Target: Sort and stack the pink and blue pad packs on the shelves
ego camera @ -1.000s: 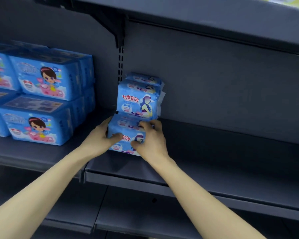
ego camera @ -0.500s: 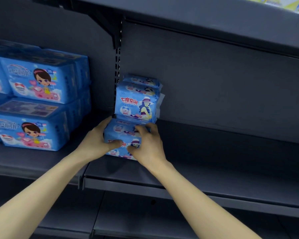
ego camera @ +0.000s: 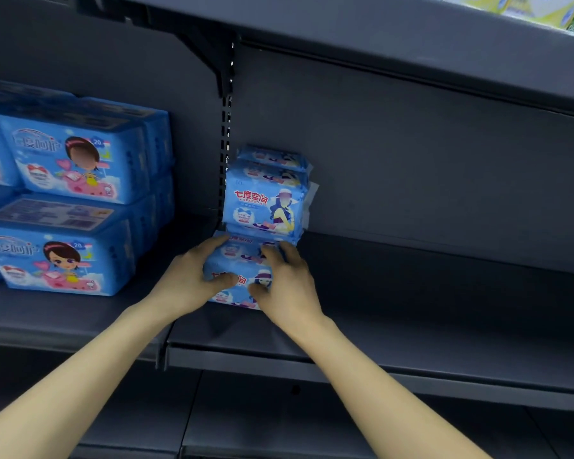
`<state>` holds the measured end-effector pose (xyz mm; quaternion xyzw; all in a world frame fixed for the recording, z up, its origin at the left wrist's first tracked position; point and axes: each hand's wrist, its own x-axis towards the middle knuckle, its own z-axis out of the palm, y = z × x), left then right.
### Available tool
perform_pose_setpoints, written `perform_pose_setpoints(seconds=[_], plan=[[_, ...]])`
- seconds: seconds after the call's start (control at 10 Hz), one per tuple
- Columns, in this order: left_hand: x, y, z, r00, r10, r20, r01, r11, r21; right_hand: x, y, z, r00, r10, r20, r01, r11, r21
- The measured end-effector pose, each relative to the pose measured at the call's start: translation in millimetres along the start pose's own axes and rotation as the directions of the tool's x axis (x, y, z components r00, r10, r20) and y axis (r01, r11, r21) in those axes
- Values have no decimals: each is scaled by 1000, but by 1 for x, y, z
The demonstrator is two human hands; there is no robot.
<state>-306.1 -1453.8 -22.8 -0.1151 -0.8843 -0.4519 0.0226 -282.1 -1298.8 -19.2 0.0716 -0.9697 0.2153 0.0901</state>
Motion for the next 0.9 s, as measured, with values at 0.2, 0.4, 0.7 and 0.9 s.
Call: perform_pose_setpoints(seconds=[0.2,0.4,0.7,0.9], plan=[[-2,-2,2,998,39,-50,-30,984,177,-3,0,0,999,15,28,-14,998,-66],[-8,0,5,991,72,-114,-32,947,320,-7,-1,-4,998,22,50,-15,991,-133],[-25,10,2,980,129,-148,-39,866,499,-12,-2,-10,1000,-4,26,9,981,-194],[-46,16,-4,977,158,-145,-52,830,556,-27,-6,-15,999,-53,-7,51,979,-197]])
